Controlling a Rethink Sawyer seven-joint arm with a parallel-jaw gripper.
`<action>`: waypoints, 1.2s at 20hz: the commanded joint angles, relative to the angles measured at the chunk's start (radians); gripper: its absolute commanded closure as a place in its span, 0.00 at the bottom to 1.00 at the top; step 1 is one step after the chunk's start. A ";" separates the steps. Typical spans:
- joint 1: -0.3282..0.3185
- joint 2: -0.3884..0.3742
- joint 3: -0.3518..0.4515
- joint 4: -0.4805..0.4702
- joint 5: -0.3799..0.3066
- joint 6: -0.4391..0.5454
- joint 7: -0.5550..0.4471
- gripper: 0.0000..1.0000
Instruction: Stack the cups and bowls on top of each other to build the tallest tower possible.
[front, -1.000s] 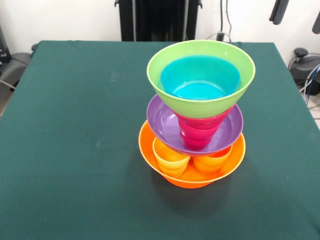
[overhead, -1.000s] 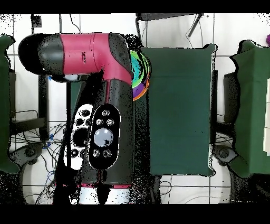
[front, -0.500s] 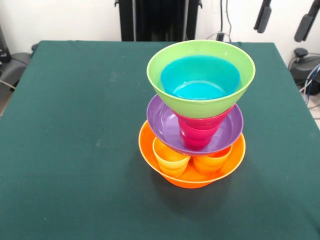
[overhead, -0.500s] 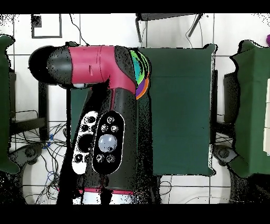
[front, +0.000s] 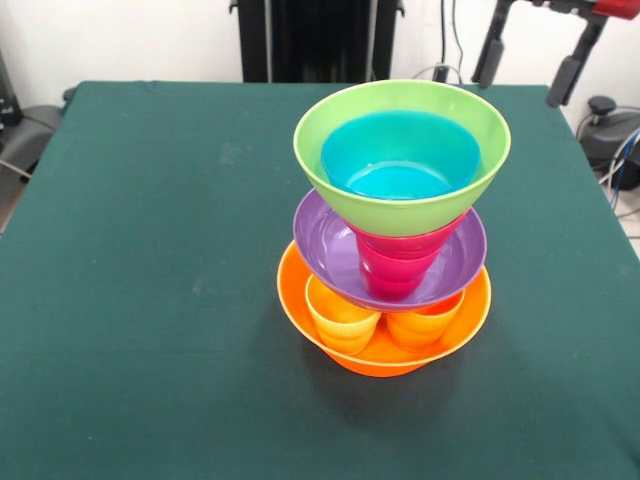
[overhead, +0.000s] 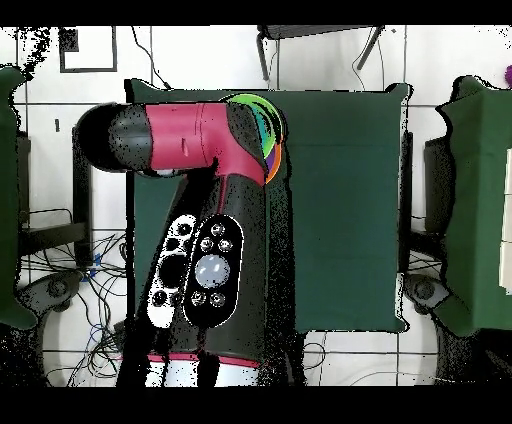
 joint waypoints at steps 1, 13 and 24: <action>-0.027 0.016 0.081 0.135 -0.092 -0.053 -0.085 0.00; -0.054 0.032 0.101 0.164 -0.143 -0.131 -0.095 0.00; -0.052 0.011 0.132 0.171 -0.113 -0.066 -0.092 0.00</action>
